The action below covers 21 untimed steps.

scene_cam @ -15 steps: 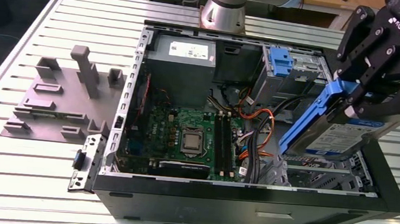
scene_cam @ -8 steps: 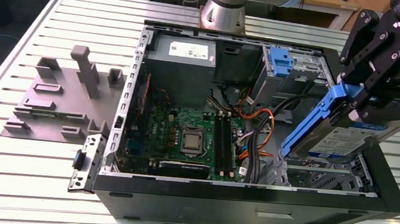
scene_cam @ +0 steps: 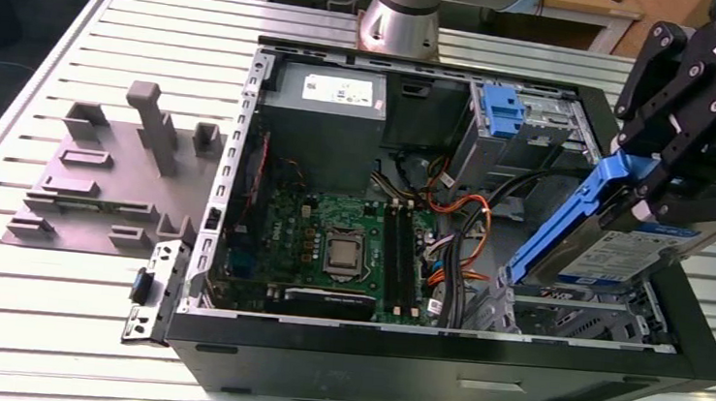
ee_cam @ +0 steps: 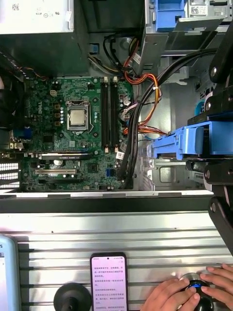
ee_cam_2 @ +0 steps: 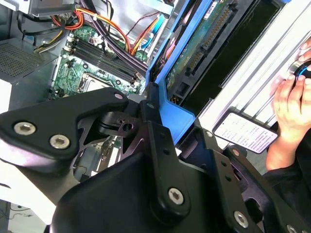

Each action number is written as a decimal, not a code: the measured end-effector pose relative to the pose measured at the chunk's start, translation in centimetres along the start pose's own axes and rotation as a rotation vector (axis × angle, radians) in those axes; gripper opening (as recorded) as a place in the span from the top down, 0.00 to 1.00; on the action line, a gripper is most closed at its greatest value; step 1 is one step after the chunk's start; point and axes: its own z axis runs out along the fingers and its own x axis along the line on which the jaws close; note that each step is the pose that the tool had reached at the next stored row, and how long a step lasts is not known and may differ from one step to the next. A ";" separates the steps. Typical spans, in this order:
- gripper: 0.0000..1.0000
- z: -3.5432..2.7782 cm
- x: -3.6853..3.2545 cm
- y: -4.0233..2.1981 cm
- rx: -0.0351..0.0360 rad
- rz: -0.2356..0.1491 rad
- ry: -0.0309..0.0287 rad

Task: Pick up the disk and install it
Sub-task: 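Insert the disk into the insertion slot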

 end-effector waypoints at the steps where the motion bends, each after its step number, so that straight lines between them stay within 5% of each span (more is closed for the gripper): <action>1: 0.63 0.02 0.00 -0.06 0.0000 0.000 -0.0001; 21: 0.63 0.73 0.19 -0.20 -0.0003 -0.012 -0.0010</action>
